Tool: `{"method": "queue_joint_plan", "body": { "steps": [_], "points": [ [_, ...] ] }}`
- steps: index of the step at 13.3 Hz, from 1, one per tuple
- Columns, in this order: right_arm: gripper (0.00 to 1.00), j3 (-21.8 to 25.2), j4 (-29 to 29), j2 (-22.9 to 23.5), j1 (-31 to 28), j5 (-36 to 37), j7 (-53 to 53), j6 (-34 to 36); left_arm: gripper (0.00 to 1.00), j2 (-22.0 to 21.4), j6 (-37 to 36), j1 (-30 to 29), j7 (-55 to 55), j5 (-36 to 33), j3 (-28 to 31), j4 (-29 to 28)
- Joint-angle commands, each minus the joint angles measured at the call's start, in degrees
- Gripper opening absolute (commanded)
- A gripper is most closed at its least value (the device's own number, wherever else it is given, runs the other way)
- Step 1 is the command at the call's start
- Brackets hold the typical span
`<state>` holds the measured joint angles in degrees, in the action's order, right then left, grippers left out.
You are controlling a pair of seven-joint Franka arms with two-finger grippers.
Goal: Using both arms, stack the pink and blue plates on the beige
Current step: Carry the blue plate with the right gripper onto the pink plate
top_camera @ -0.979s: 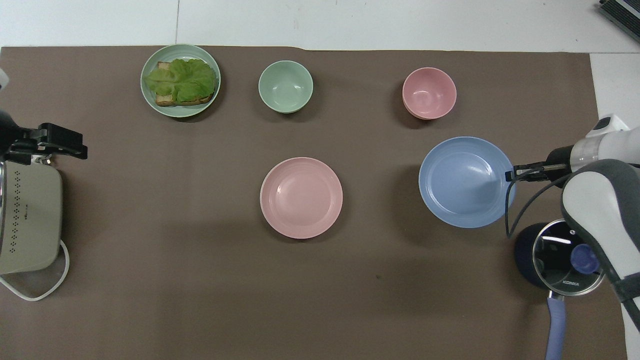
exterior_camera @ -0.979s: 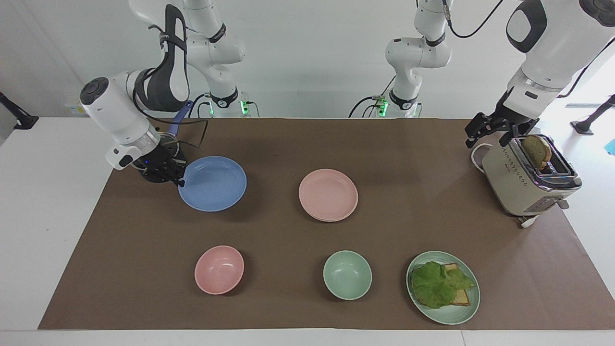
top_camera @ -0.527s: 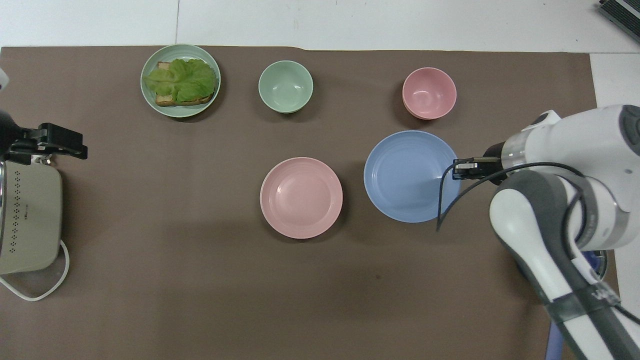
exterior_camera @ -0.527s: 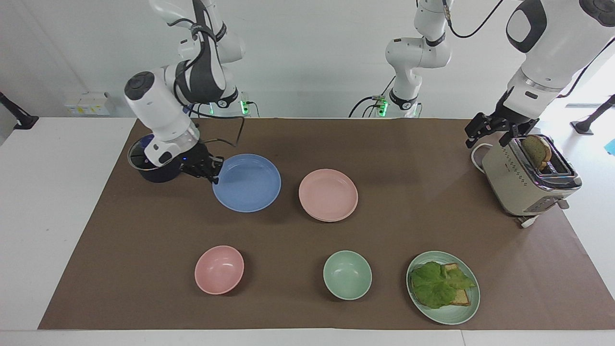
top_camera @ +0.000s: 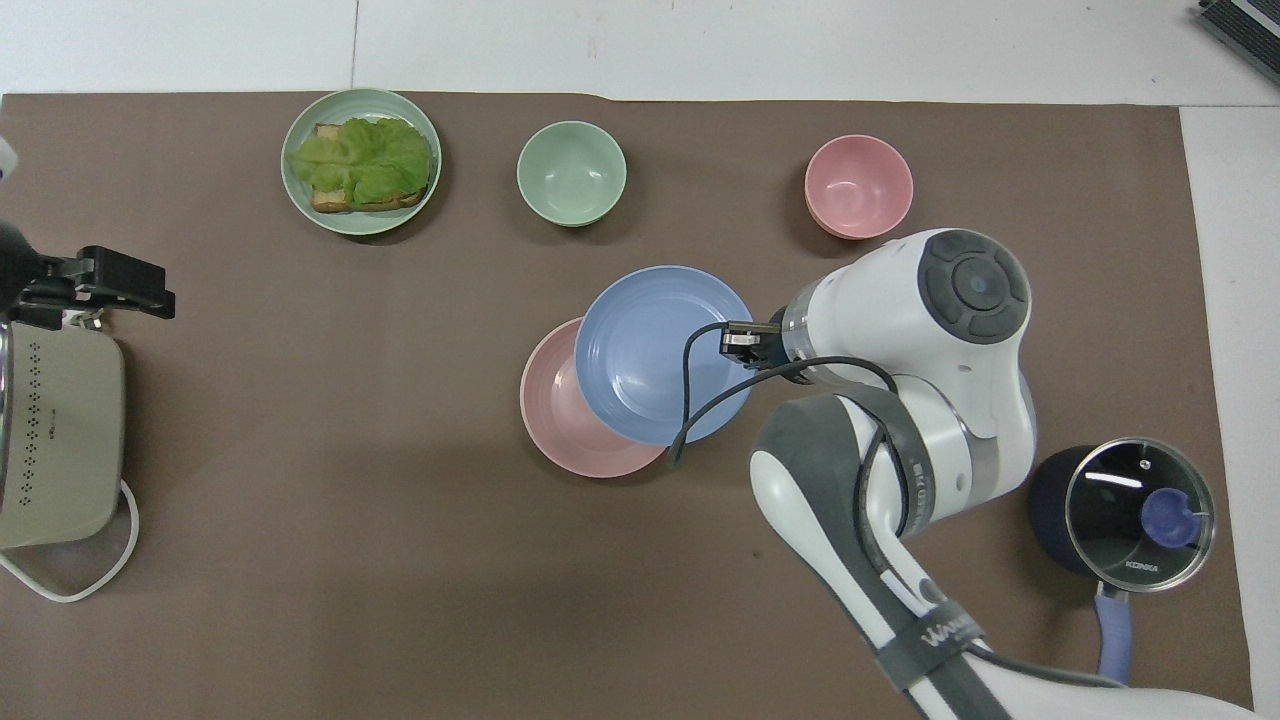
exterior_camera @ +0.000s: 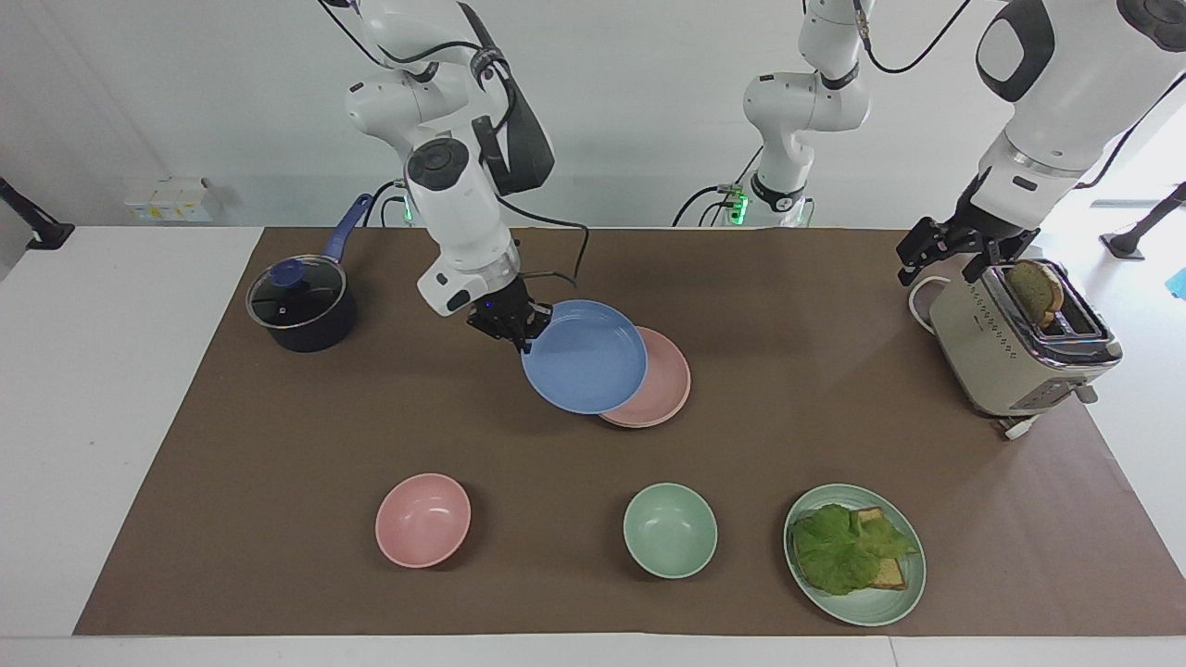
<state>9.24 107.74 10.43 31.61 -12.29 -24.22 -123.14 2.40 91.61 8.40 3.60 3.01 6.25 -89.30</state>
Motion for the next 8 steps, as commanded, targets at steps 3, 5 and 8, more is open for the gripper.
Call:
{"method": "queue_joint_plan", "body": {
  "steps": [3, 5, 8],
  "points": [
    [0.00, 0.25, -0.69, 3.98, 3.45, 0.69, -2.85, -4.38, 1.00, -0.73, -0.47, -0.31, -0.52, -1.17, -0.36, -0.52],
    [0.00, 0.25, -0.61, 5.65, 4.59, 0.69, -2.85, -5.97, 1.00, -0.73, -0.47, -0.31, -0.44, -1.17, -0.36, -0.52],
    [0.00, 0.17, 0.44, 7.06, 5.13, 0.61, -2.76, -8.08, 1.00, -0.73, -0.47, -0.31, -0.44, -1.17, -0.36, -0.52]
  ]
}}
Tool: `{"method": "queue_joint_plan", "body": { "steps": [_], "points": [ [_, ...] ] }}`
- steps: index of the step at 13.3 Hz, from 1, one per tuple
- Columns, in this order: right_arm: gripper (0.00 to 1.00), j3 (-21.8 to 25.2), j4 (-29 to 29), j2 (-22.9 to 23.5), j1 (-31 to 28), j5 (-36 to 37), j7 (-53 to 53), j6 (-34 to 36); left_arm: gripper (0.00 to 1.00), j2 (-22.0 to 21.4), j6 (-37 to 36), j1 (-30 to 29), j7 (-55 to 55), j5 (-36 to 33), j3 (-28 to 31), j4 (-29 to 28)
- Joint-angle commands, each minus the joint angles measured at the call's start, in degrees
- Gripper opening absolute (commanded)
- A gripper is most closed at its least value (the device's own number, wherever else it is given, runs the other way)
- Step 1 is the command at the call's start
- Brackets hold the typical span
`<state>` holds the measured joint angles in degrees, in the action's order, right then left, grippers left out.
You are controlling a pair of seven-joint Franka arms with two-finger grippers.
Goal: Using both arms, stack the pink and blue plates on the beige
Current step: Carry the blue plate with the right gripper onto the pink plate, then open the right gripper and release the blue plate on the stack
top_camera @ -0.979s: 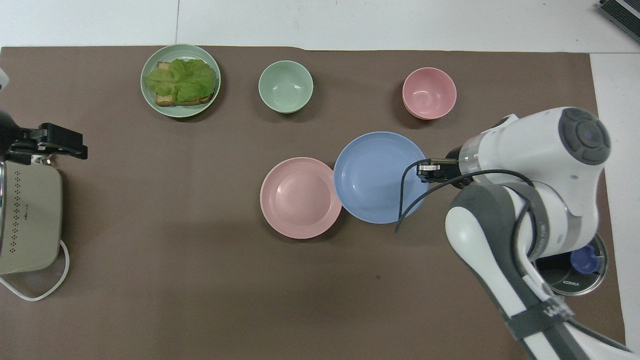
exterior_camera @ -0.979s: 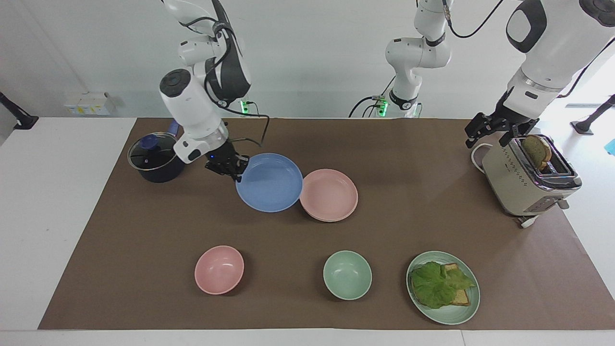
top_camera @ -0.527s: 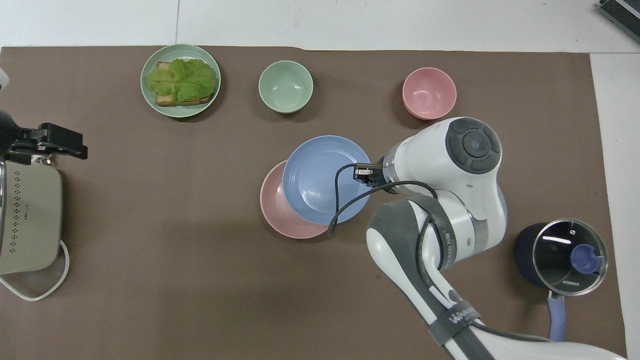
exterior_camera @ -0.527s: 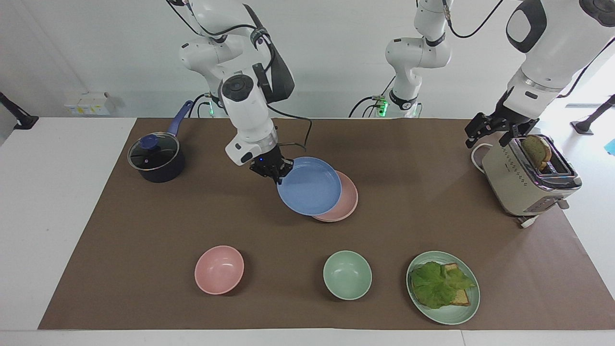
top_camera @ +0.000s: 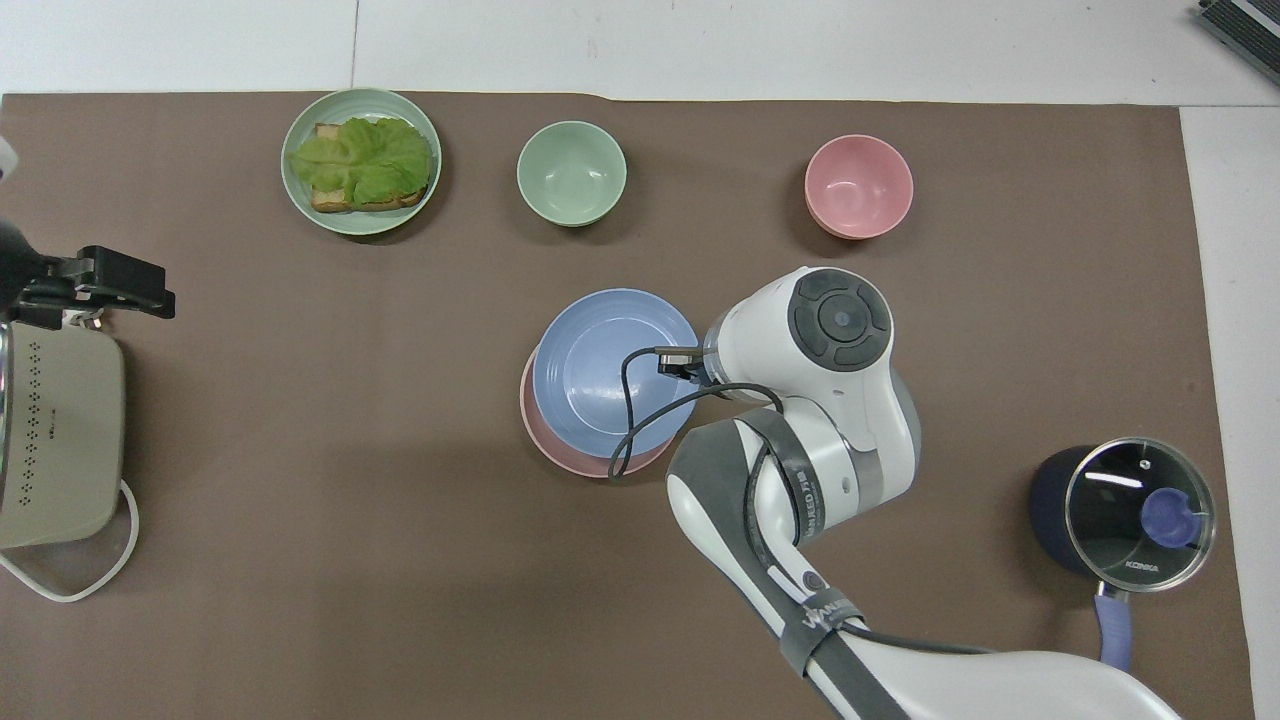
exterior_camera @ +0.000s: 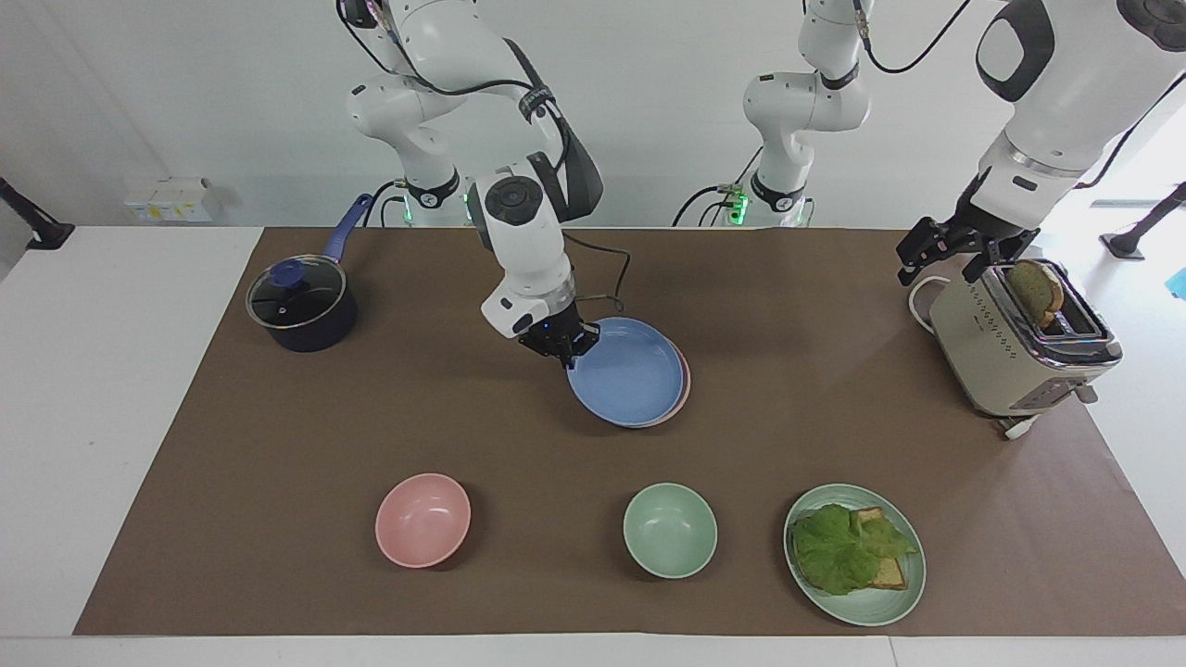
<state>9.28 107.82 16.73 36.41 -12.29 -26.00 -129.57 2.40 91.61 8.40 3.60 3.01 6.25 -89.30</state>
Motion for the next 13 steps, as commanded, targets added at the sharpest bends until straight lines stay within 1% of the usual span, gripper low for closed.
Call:
{"method": "queue_joint_plan", "body": {
  "steps": [1, 9, 10, 11, 12, 13],
  "points": [
    [0.00, 0.12, 0.55, 0.67, 0.42, 0.60, -0.99, -1.82, 1.00, -0.73, -0.47, -0.31, -0.52, -1.17, -0.36, -0.52],
    [0.00, -0.06, 2.31, 0.58, 1.39, 0.08, -0.63, -1.91, 1.00, -0.73, -0.47, -0.31, -0.44, -1.17, -0.36, -0.52],
    [0.24, 0.03, 2.31, 0.58, 1.39, 0.08, -0.37, -1.91, 1.00, -0.73, -0.47, -0.31, -0.52, -1.17, -0.36, -0.52],
    [0.71, 0.03, 2.31, 0.67, 1.21, 0.08, 0.15, -1.91, 1.00, -0.73, -0.47, -0.31, -0.44, -1.17, -0.36, -0.52],
    [1.00, 0.12, 1.96, 0.75, 1.04, 0.77, 0.77, -1.74, 1.00, -0.73, -0.47, -0.31, -0.52, -1.17, -0.36, -0.52],
    [1.00, 0.21, 1.26, 0.84, 0.69, 0.95, 1.03, -1.74, 1.00, -0.73, -0.47, -0.31, -0.44, -1.08, -0.36, -0.52]
  ]
}}
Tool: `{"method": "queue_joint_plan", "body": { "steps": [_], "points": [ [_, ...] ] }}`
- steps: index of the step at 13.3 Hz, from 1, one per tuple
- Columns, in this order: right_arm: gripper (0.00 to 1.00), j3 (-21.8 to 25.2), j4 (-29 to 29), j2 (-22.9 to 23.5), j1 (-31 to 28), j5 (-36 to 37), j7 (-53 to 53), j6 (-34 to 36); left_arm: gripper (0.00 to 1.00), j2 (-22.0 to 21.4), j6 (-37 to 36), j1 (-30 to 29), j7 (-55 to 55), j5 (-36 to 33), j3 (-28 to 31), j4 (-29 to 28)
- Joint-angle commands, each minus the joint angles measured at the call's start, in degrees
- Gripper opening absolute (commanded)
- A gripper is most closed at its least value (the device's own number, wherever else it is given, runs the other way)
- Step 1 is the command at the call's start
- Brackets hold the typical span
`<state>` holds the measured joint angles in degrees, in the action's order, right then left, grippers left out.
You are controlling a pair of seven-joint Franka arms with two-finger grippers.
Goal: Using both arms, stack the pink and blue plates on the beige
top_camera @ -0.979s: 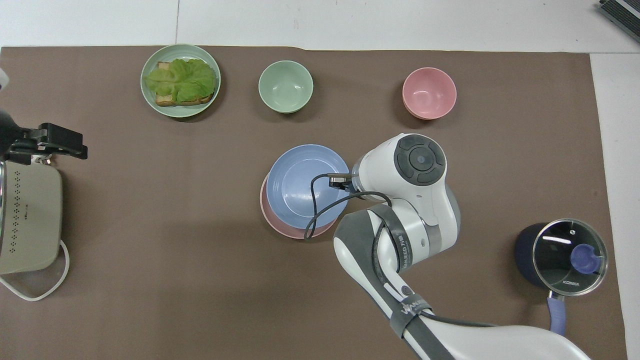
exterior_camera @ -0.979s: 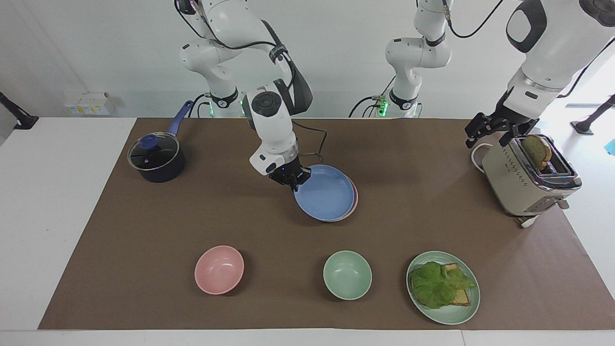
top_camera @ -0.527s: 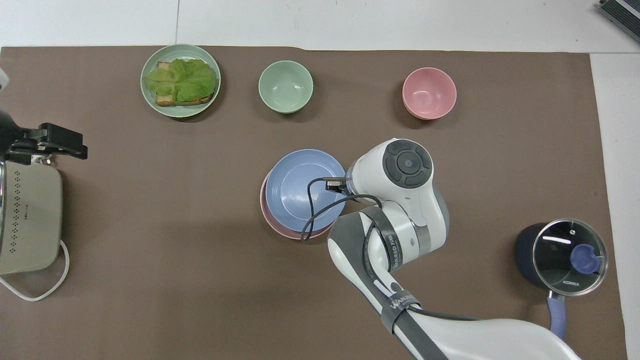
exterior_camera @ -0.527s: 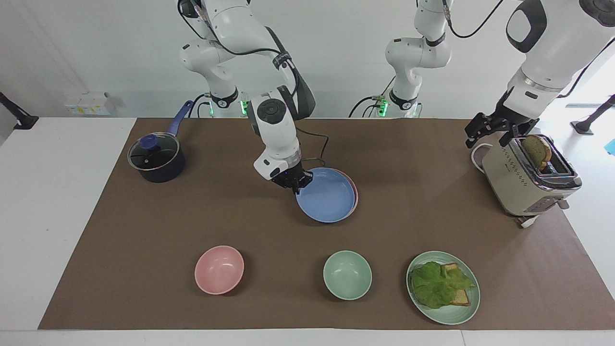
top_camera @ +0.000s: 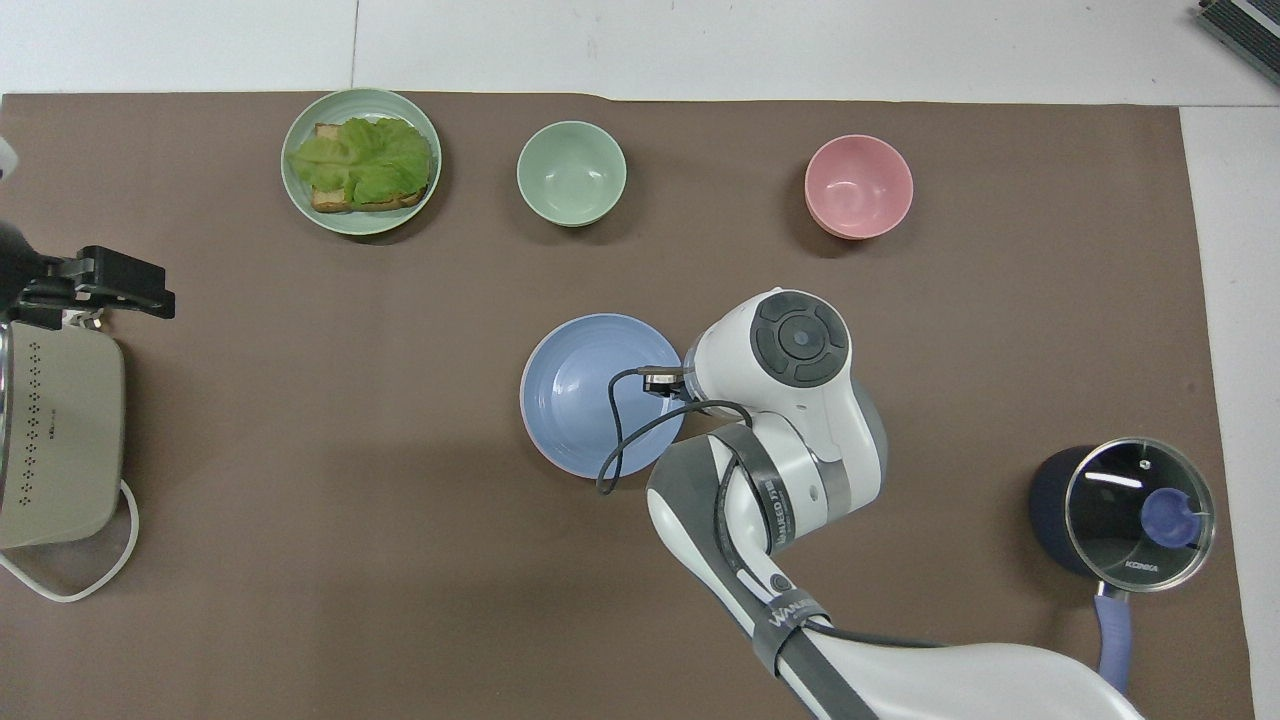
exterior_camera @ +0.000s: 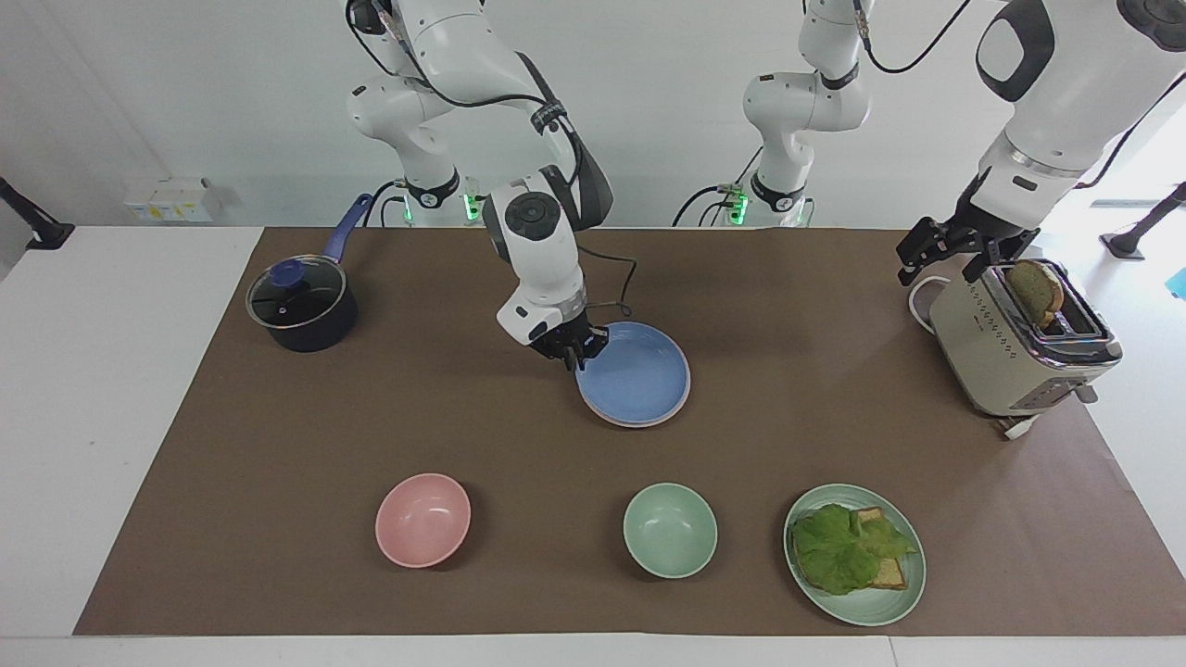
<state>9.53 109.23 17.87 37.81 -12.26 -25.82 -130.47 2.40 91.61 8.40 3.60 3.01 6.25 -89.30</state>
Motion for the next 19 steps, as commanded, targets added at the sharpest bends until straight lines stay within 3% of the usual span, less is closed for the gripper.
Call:
{"method": "queue_joint_plan", "body": {
  "steps": [1, 7, 12, 19],
  "points": [
    [1.00, 0.22, -0.68, -0.29, -1.15, 1.27, 0.95, -0.84, 1.00, -0.73, -0.47, -0.31, -0.52, -1.17, -0.36, -0.52],
    [1.00, 0.48, -3.41, -5.99, -9.76, 6.80, 2.78, 2.93, 1.00, -0.73, -0.47, -0.31, -0.44, -1.17, -0.36, -0.52],
    [1.00, 0.40, -3.67, -12.67, -17.06, 7.16, 11.84, 13.21, 1.00, -0.73, -0.47, -0.31, -0.52, -1.17, -0.36, -0.52],
    [1.00, 0.49, -3.23, -16.99, -27.68, 7.25, 21.50, 23.86, 1.00, -0.73, -0.47, -0.31, -0.52, -1.17, -0.36, -0.52]
  ]
}}
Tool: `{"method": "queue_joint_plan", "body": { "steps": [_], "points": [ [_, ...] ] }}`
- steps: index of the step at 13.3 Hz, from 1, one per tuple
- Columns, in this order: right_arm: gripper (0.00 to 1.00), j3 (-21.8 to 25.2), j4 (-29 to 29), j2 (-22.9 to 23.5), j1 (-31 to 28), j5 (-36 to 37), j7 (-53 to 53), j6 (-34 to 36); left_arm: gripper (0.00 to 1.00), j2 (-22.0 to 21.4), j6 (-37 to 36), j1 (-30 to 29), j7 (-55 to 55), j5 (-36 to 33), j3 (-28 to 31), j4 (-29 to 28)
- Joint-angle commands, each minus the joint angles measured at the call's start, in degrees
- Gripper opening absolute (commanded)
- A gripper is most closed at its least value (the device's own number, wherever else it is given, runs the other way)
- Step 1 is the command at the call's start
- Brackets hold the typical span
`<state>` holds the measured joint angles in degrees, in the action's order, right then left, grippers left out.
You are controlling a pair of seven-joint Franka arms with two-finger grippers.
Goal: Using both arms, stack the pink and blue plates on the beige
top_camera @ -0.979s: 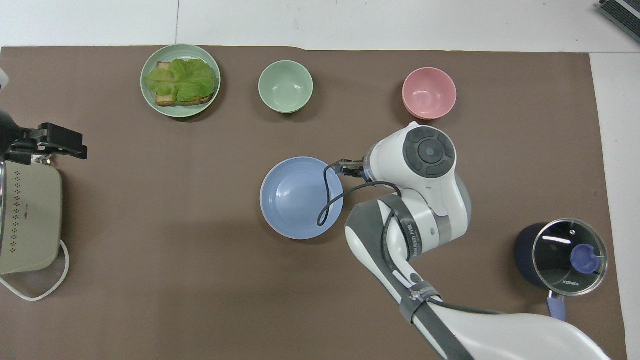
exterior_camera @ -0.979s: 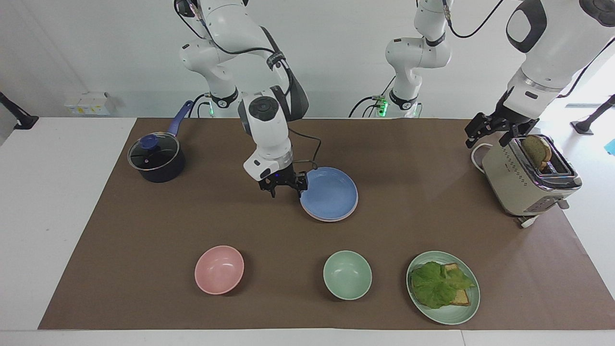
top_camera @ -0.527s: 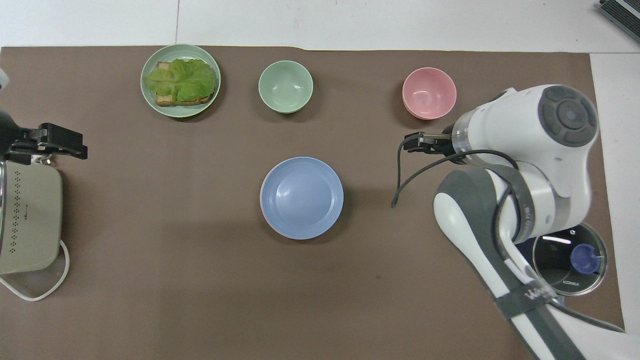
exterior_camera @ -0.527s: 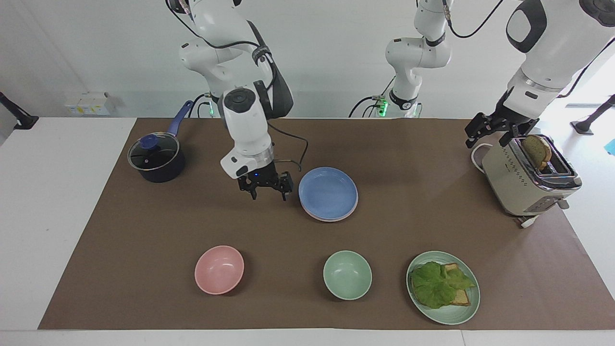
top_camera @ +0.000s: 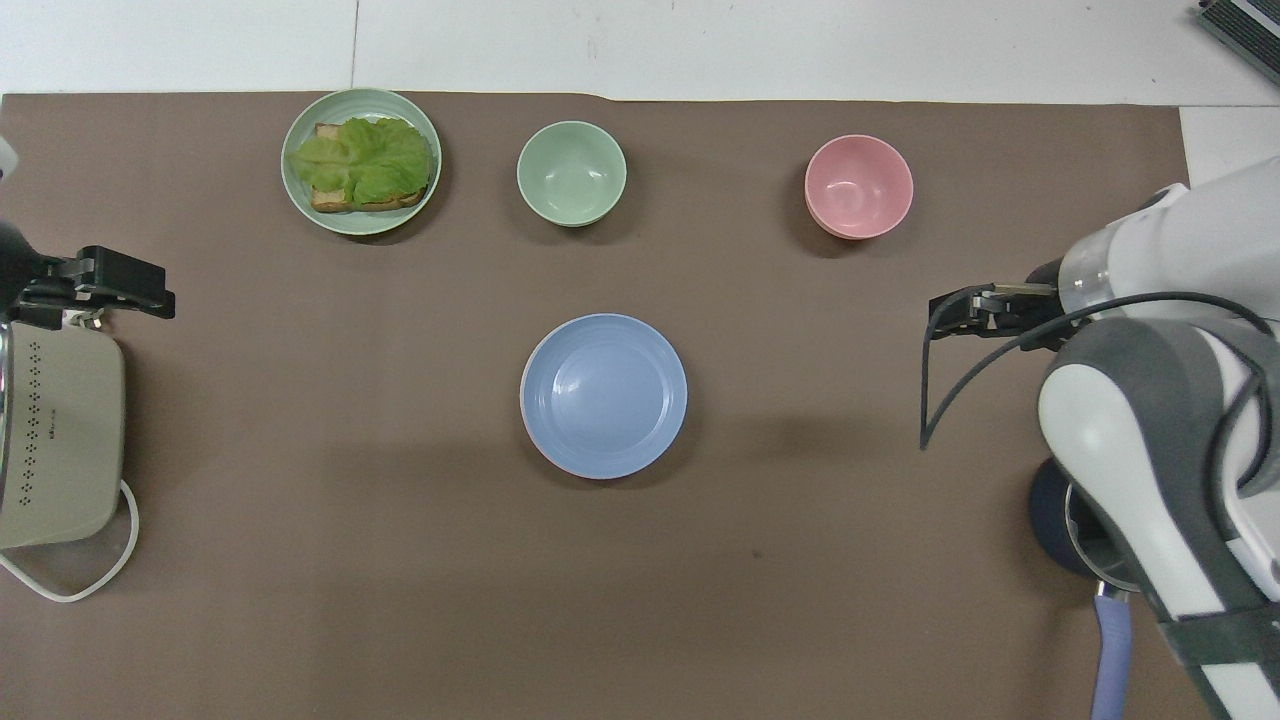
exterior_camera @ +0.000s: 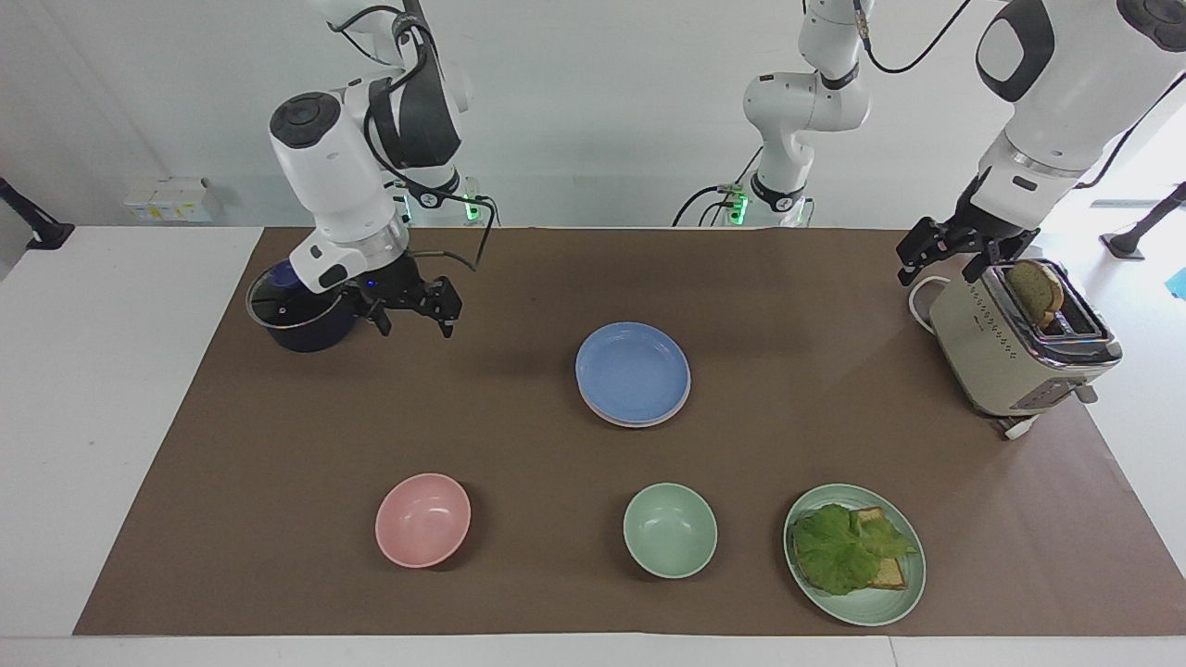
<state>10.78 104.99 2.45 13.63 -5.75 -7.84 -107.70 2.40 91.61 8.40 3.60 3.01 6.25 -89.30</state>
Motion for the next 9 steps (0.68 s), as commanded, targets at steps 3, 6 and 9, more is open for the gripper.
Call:
{"method": "queue_joint_plan", "body": {
  "steps": [3, 6, 9],
  "points": [
    [1.00, -0.67, 0.56, -3.24, -8.25, 1.44, 9.23, 2.49, 1.00, -0.73, -0.47, -0.31, -0.43, -1.17, -0.36, -0.52],
    [1.00, -0.41, -2.66, -5.26, -10.73, 3.10, 11.97, 6.52, 1.00, -0.73, -0.47, -0.31, -0.43, -1.17, -0.36, -0.52],
    [1.00, -0.58, -12.68, -4.47, -10.55, 6.27, 11.71, 15.83, 1.00, -0.73, -0.47, -0.31, -0.43, -1.17, -0.36, -0.52]
  ]
}}
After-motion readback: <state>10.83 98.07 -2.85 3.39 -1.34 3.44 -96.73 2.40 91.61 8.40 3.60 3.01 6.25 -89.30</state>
